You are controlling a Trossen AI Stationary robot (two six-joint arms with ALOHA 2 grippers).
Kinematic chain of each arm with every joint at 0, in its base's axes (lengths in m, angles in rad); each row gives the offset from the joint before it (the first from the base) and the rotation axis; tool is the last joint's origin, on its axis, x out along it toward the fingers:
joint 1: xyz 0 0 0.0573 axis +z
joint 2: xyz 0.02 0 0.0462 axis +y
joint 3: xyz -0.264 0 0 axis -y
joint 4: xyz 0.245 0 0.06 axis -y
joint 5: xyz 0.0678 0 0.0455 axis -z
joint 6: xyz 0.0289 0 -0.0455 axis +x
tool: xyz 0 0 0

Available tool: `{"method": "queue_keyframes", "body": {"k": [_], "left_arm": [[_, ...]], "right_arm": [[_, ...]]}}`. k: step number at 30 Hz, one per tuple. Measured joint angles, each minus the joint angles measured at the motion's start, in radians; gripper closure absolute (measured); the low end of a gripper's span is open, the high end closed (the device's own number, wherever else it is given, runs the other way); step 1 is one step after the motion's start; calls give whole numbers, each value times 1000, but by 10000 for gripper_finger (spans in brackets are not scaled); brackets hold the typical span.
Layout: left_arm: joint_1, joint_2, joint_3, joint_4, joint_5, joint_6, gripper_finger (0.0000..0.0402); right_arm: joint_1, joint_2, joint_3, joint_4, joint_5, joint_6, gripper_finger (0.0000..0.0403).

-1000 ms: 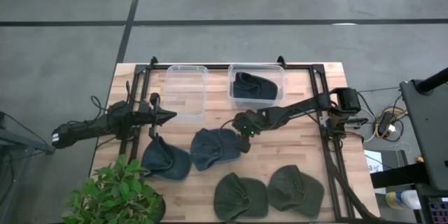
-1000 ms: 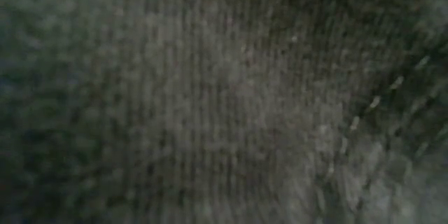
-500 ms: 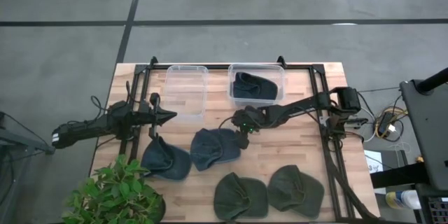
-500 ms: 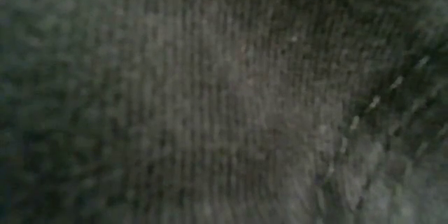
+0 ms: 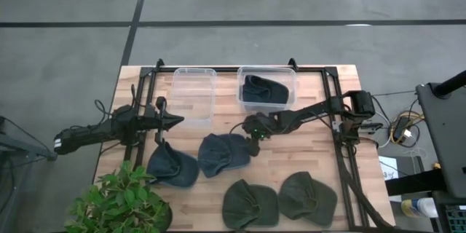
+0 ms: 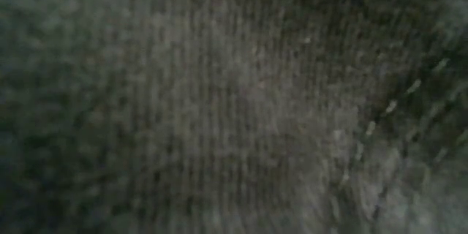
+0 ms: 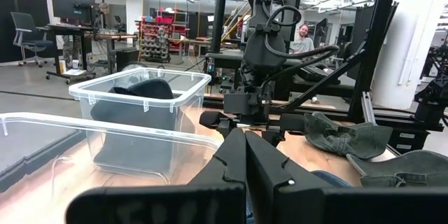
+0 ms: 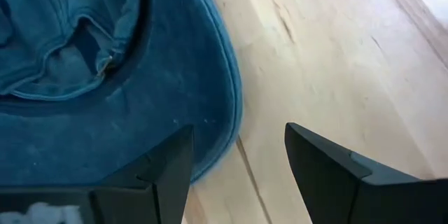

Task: Pick & Place hat
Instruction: Put the right blue cap into the right transparent bin

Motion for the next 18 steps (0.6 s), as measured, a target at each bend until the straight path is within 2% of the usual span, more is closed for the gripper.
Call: {"method": "queue_keyframes", "body": {"k": [11,15,18], "left_arm": [[0,0,0,0,0,0,402],[0,0,0,0,0,0,402],[0,0,0,0,0,0,402]], "right_arm": [[-2,25,-5,50,-18,10,184],[-2,53,-6,70,-73,13,184],[-2,56,-5,91,-70,8,184]]}}
